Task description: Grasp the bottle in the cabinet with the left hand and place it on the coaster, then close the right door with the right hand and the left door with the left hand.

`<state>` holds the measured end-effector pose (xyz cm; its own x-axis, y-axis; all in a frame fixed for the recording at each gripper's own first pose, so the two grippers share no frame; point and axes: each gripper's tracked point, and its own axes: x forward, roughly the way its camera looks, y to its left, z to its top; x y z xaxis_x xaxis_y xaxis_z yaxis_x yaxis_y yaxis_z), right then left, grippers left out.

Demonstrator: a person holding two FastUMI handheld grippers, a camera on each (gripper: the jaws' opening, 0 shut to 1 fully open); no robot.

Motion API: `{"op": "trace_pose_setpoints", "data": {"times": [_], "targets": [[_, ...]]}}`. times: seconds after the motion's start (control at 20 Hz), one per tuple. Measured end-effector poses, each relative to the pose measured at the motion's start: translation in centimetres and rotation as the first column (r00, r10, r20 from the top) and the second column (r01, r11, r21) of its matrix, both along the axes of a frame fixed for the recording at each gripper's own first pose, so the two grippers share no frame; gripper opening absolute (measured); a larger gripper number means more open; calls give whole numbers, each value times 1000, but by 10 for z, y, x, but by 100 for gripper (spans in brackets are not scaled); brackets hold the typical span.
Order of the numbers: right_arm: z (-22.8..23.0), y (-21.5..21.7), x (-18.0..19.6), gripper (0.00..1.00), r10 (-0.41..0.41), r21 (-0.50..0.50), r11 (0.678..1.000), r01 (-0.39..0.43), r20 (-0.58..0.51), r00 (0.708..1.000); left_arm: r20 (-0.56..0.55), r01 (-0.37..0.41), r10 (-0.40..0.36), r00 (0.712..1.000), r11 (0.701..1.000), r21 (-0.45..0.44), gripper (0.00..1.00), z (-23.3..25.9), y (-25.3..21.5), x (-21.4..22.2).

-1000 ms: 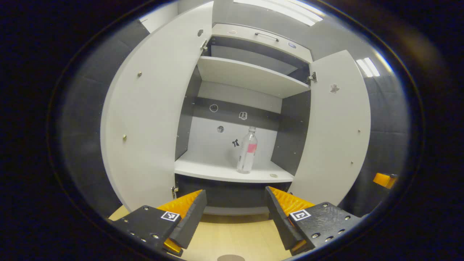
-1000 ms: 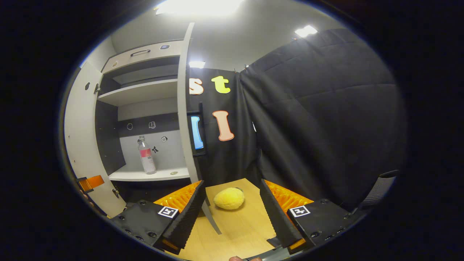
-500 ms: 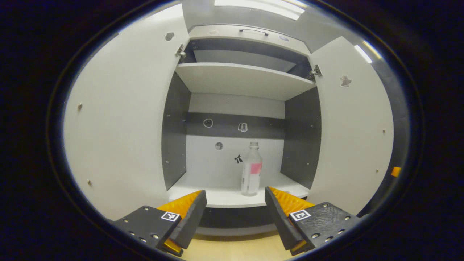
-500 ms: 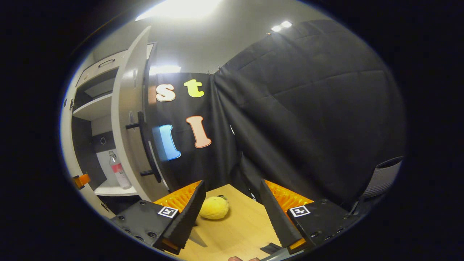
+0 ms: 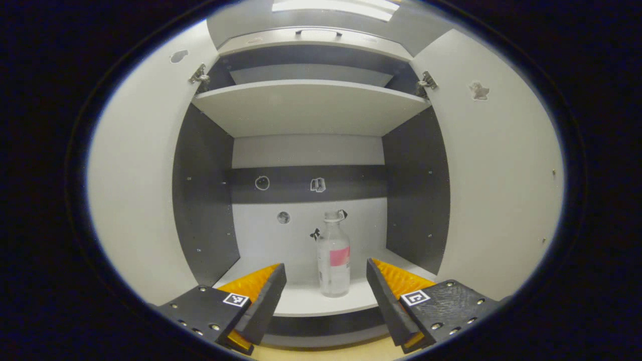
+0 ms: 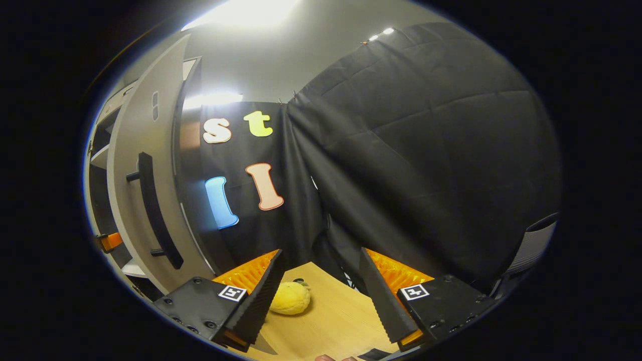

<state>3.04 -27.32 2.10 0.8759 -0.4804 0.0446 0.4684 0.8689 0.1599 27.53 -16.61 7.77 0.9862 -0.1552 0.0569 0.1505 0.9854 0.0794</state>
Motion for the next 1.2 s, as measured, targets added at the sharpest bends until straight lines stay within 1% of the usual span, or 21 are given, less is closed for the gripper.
{"op": "trace_pose_setpoints", "data": {"times": [0.1, 0.3, 0.5, 0.65, 0.7, 0.75, 0.8, 0.85, 0.95, 1.0, 1.05, 1.1, 1.15, 1.2], "targets": [[3, -16, 14, 95, -17, -11, 1000, 17, 0, 1000, -28, -15, 15, 1000, 1000, -8, 94, -7, -3, 18], [5, -24, 25, 95, -34, -46, 998, 34, 10, 999, -59, -11, 9, 998, 1000, -19, 93, -13, -8, 50], [4, -37, 37, 95, -47, -17, 999, 47, 5, 999, -78, 1, -4, 997, 1000, -26, 94, -20, -16, 85], [4, -46, 39, 95, -66, 1, 998, 66, 4, 998, -83, -4, 3, 997, 1000, -8, 93, -25, -18, 107], [5, -48, 38, 92, -72, 1, 997, 72, 7, 997, -91, -2, 1, 996, 1000, -10, 93, -27, -19, 113], [4, -51, 36, 92, -78, -2, 997, 78, 6, 997, -96, 1, -3, 995, 1000, -14, 93, -30, -20, 116], [3, -53, 35, 95, -86, -8, 996, 86, 2, 996, -97, 4, -5, 995, 1000, -16, 93, -30, -20, 122], [0, -56, 33, 95, -94, -15, 995, 94, -4, 996, -101, 6, -7, 995, 1000, -17, 99, -34, -21, 127], [-4, -61, 31, 95, -105, -20, 994, 105, -14, 994, -109, 5, -7, 994, 1000, -13, 87, -37, -23, 132], [-6, -62, 30, 95, -108, -19, 994, 107, -15, 994, -111, 7, -9, 994, 1000, -12, 99, -37, -24, 135], [-6, -64, 31, 95, -109, -17, 994, 109, -15, 994, -113, 10, -11, 994, 1000, -11, 99, -39, -26, 136], [-6, -65, 31, 95, -109, -14, 994, 109, -15, 994, -115, 10, -10, 993, 1000, -8, 91, -39, -26, 137], [-7, -66, 34, 95, -106, -10, 994, 106, -16, 994, -117, 14, -15, 993, 1000, -6, 91, -40, -28, 139], [-8, -66, 36, 92, -102, -5, 995, 102, -19, 995, -118, 20, -21, 993, 1000, -5, 91, -40, -30, 140]]}}
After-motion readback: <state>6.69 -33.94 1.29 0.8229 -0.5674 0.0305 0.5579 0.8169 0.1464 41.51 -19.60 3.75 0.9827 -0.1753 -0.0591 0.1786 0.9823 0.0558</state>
